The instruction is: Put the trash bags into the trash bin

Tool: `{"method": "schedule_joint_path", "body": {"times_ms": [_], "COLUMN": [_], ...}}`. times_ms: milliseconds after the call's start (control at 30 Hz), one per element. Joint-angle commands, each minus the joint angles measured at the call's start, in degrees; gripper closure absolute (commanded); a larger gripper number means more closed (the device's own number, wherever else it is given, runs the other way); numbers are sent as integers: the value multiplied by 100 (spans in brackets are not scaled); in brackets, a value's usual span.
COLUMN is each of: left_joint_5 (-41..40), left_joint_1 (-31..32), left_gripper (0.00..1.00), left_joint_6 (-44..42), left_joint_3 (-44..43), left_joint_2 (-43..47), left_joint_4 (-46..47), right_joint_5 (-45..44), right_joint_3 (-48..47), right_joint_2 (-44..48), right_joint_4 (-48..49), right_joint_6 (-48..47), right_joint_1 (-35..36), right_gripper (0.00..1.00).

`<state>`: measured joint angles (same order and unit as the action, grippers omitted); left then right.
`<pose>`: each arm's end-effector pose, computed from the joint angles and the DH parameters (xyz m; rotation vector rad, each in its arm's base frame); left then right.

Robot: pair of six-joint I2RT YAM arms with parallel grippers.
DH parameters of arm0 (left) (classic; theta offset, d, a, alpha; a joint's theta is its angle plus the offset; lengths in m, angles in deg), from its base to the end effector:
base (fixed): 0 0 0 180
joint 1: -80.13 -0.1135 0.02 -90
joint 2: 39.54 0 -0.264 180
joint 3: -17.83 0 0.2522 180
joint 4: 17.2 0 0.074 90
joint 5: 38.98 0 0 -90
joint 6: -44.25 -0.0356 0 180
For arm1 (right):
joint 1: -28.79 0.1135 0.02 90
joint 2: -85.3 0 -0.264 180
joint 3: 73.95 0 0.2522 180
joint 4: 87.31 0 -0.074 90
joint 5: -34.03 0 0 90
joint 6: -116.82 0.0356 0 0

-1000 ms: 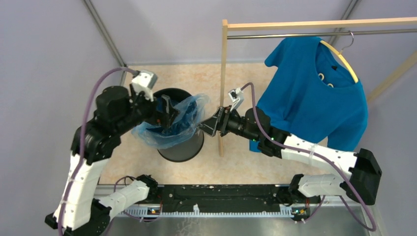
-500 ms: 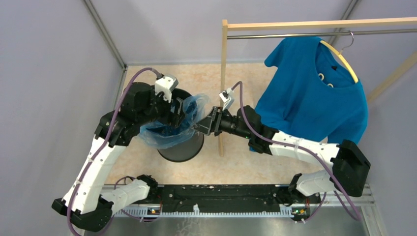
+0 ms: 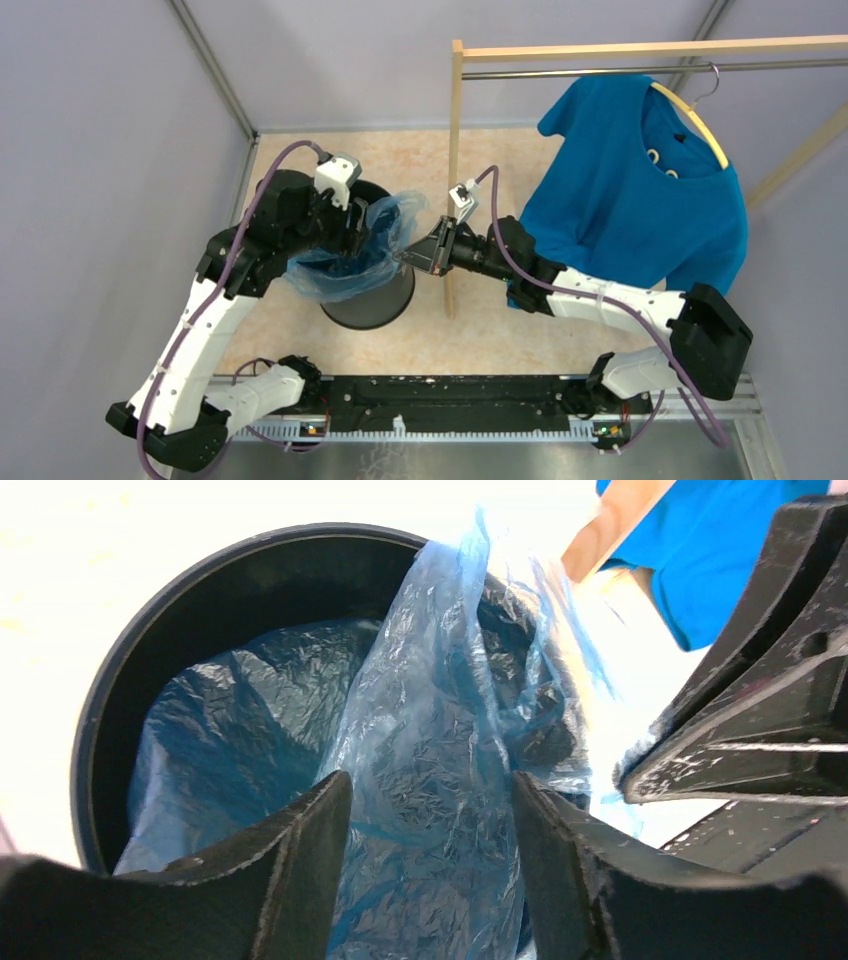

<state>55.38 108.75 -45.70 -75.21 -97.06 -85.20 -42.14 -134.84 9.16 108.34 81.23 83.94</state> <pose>0.1531 -0.0866 0.4239 0.5763 2.0808 -0.3729 0.1694 0.2582 0.3042 -0.2345 1.8219 1.6276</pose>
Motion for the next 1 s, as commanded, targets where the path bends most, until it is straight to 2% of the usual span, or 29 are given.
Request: {"method": "schedule_joint_path", "body": {"times_ms": [0,167,233,267,400,567,967], "left_joint_5": [-554,-789,-787,-722,-107,240,434], "left_joint_1": [29,27,22,28,28,25,29], "left_gripper": [38,64,70,68,44,23,12], "left_joint_6": [-14,-14,-14,-14,175,256,108], "left_joint_3": [-124,-332,-412,-453,-517,-179,103], "left_joint_2": [-87,-243,-321,-358,-360,-166,21], "left_joint_4": [27,100,126,134,199,252,-100], "right_joint_5": [158,157,152,147,162,186,249], "right_joint_3": [32,185,249,275,348,401,535], "right_joint_2": [-65,-33,-3,1,44,86,58], "right_joint_4": [447,490,499,504,508,525,762], "right_joint_6": [50,69,78,78,87,64,221], "right_joint_1": [-134,-151,-154,-154,-180,-198,-207], "right_gripper": [97,100,100,100,100,100,100]}}
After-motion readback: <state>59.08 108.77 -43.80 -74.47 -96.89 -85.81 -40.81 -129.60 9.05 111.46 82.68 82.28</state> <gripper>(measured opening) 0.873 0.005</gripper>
